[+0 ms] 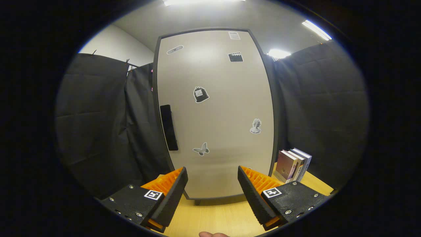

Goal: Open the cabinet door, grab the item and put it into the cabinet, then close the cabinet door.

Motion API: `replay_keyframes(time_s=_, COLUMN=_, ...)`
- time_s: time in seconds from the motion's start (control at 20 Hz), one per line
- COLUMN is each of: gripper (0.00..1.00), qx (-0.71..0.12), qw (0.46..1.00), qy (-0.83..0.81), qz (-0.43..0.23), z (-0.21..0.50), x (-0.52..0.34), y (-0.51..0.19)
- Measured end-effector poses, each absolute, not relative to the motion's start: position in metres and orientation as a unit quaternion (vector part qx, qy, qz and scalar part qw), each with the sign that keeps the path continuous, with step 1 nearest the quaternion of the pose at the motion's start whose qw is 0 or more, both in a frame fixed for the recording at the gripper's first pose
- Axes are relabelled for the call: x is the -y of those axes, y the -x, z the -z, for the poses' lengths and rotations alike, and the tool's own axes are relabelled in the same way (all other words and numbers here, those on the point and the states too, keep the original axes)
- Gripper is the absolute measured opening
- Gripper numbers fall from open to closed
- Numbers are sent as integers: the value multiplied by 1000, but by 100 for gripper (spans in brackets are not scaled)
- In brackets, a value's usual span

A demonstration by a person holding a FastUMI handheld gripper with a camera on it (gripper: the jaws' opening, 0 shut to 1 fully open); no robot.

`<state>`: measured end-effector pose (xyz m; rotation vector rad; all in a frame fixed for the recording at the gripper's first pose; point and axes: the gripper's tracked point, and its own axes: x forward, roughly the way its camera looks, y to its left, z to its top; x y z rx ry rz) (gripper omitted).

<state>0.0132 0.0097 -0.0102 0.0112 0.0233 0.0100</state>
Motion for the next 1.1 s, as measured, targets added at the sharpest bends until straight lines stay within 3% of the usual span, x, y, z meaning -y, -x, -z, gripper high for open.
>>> replay_keyframes(time_s=0.5, gripper=95, qx=-9, qw=998, qy=-1, qz=-56, z=10, x=-81, y=-50)
replay_keyframes(time_s=1.1, gripper=94, qx=25, qw=998, qy=17, qz=-55, z=-13, x=-137, y=-141)
